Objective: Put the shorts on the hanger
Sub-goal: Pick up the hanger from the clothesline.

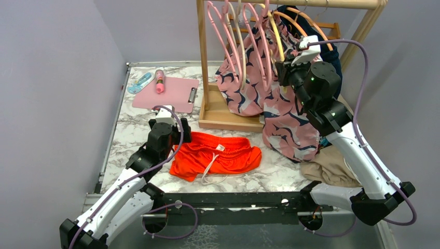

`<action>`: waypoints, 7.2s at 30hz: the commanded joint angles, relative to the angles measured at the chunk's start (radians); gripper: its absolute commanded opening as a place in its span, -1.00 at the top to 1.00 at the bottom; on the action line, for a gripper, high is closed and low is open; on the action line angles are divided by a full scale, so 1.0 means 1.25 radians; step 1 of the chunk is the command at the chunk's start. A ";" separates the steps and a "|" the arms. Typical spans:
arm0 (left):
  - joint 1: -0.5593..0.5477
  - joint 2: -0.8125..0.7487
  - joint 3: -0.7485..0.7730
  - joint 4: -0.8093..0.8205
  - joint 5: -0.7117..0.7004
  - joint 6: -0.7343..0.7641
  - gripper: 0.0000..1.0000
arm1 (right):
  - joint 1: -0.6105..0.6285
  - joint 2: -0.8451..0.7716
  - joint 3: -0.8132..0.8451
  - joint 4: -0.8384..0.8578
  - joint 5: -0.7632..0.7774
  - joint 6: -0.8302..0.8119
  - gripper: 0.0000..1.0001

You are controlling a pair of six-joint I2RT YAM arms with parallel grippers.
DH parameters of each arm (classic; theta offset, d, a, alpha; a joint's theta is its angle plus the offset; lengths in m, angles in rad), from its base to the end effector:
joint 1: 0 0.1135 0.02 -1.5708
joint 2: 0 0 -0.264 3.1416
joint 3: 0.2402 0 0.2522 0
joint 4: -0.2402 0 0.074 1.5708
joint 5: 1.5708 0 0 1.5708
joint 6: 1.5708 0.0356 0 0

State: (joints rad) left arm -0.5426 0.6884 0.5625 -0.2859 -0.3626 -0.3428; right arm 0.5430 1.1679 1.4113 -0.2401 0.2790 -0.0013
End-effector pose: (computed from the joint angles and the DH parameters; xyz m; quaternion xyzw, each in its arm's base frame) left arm 0.1478 -0.0744 0.2670 -0.0162 0.8288 -0.0944 0.5513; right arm 0.2174 0.1197 0.4740 -0.0930 0.6998 0.0931 0.7021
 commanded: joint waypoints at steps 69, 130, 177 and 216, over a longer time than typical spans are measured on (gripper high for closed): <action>0.002 -0.017 0.026 -0.001 -0.004 -0.004 -0.88 | -0.001 -0.207 0.086 -0.155 -0.054 0.093 0.99; 0.002 -0.110 0.035 -0.064 -0.213 -0.042 -0.89 | -0.002 -0.352 0.028 -0.057 -0.934 0.231 0.99; 0.001 -0.134 0.252 -0.116 0.832 0.473 -0.98 | 0.012 -0.487 -0.622 0.197 -0.895 0.162 0.98; -0.011 0.020 0.271 -0.125 0.931 0.582 0.14 | 0.026 -0.501 -0.640 0.193 -0.943 0.161 0.99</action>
State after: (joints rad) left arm -0.5507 0.7200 0.9112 -0.4477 0.7818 0.3649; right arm 0.5690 0.5533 0.6121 -0.0608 -0.8711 0.1940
